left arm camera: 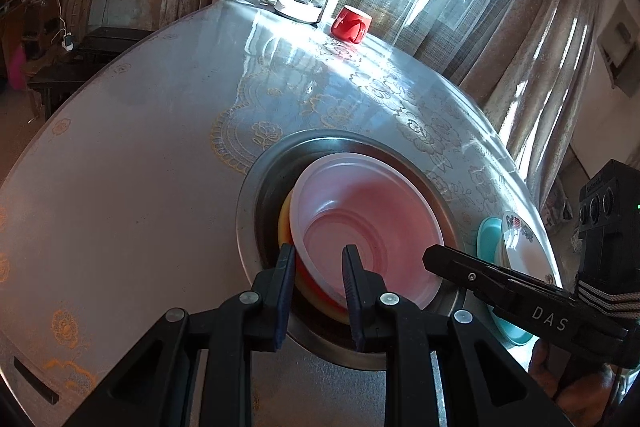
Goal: Organize plates and bowls
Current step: 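Lower the red bowl into the yellow bowl inside the steel basin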
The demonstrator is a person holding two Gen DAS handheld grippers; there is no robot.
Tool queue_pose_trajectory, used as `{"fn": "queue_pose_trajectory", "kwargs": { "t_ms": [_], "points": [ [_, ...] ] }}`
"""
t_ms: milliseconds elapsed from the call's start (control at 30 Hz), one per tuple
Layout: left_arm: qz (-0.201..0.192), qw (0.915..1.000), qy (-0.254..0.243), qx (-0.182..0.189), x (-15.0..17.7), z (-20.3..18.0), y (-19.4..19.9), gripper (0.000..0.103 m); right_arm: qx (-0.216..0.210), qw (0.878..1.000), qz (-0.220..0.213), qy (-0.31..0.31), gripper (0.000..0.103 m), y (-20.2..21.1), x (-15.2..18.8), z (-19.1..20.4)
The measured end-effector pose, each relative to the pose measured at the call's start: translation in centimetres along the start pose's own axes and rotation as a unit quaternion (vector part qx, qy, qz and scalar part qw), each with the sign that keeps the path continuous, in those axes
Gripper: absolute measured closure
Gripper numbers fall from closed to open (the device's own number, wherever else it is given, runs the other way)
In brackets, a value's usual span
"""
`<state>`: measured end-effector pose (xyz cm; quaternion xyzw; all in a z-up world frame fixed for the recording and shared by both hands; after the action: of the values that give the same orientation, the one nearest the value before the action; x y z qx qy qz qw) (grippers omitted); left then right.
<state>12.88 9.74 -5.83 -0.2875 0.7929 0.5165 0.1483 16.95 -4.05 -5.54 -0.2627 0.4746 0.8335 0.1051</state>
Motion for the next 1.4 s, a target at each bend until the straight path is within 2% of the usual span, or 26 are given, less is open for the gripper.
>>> {"fn": "queue_pose_trajectory", "kwargs": {
  "t_ms": [333, 767, 833, 967, 1133, 1267, 1400],
  "points": [
    [-0.009, 0.9997, -0.019, -0.013, -0.6, -0.6, -0.8, 0.08, 0.057, 0.998, -0.009, 0.03, 0.089, 0.1, -0.8, -0.4],
    [-0.033, 0.9967, -0.056, -0.048, -1.2, -1.3, -1.7, 0.079, 0.029, 0.999, -0.013, 0.006, 0.087, 0.0, -1.3, -0.7],
    [-0.039, 0.9954, -0.064, -0.059, -1.3, -1.3, -1.9, 0.078, 0.025, 1.0, -0.012, 0.01, 0.083, 0.0, -1.3, -0.5],
    [-0.047, 0.9938, -0.075, -0.067, -1.7, -1.5, -2.4, 0.078, 0.041, 0.999, -0.014, 0.032, 0.083, -0.3, -1.4, -0.1],
    [-0.04, 0.9921, -0.083, -0.085, -1.7, -1.1, -3.5, 0.077, 0.067, 0.996, -0.024, 0.055, 0.095, -0.6, -1.8, -0.4],
    [-0.044, 0.991, -0.088, -0.091, -1.6, -1.3, -3.7, 0.077, 0.063, 0.996, -0.025, 0.054, 0.095, -0.6, -2.2, -0.6],
    [-0.061, 0.9841, -0.113, -0.122, -1.5, -1.5, -3.9, 0.076, 0.072, 0.995, -0.03, 0.056, 0.095, -0.9, -2.7, -0.9]
  ]
}}
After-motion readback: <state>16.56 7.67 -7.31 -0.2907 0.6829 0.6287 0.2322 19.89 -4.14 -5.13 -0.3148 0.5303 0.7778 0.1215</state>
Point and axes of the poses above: each gripper's, at about its wrist camera, not at the fingertips, and y roughly against the way its jaws point, z to its left, x to its underside, the point moved 7 cm from there along -y, roughly the way its jaws point, and after that the axes turned 6 degrees about y, right-handed, at the moved point
